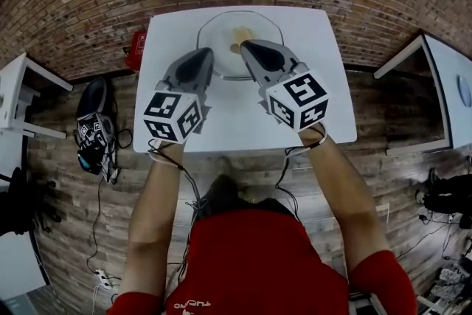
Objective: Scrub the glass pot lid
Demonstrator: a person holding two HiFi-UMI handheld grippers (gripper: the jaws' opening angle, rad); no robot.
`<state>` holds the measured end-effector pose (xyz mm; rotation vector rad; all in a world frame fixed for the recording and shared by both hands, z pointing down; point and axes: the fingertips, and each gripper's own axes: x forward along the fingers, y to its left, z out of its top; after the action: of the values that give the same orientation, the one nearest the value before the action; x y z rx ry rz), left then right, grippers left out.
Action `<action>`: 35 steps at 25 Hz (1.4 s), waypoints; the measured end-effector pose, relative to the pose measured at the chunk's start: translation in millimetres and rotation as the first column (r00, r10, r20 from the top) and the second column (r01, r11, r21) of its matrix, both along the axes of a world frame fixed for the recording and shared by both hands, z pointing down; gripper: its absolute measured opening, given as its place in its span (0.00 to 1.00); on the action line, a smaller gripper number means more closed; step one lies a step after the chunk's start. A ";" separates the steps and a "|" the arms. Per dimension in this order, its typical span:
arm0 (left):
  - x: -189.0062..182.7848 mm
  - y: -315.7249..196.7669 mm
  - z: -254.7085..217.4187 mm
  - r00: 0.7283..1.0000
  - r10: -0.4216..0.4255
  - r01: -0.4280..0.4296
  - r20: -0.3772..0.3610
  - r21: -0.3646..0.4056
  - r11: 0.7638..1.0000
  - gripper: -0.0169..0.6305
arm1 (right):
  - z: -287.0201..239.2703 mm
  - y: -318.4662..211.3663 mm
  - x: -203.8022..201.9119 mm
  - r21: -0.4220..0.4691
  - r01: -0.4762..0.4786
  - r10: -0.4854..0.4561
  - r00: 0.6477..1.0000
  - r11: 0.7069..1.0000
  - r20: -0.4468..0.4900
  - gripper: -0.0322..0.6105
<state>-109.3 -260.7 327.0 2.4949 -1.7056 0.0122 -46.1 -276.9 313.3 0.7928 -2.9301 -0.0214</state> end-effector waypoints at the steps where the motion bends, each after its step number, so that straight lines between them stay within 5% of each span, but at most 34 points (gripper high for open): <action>1: -4.2 -9.9 3.9 1.000 0.004 -0.004 0.002 -0.004 1.000 0.05 | 2.9 -9.7 -4.4 0.000 -0.006 0.006 1.000 1.000 -0.004 0.10; 12: -64.6 -106.6 54.9 0.999 0.053 -0.052 0.009 -0.083 0.995 0.05 | 62.9 -117.8 -41.5 -0.030 -0.193 0.187 0.972 0.981 -0.145 0.10; 17: -92.2 -143.7 91.9 1.000 0.015 -0.013 0.007 -0.197 0.980 0.06 | 109.4 -157.3 -34.0 -0.122 -0.291 0.252 0.931 0.949 -0.264 0.11; 19: -100.3 -154.4 107.6 1.000 0.004 -0.003 0.007 -0.249 0.968 0.06 | 128.3 -168.3 -31.1 -0.156 -0.309 0.248 0.915 0.938 -0.318 0.18; 23: -112.6 -174.5 140.4 1.000 0.006 -0.008 -0.005 -0.358 0.934 0.25 | 160.9 -189.5 -28.3 -0.214 -0.334 0.227 0.885 0.918 -0.406 0.27; 35: -124.3 -197.0 223.2 0.998 -0.027 -0.015 -0.055 -0.643 0.766 0.30 | 235.9 -218.5 -28.4 -0.376 -0.337 0.076 0.823 0.863 -0.563 0.27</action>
<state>-233.6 -457.7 550.3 1.9422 -1.3654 0.4423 -74.6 -495.4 549.2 0.8553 -2.1721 0.3983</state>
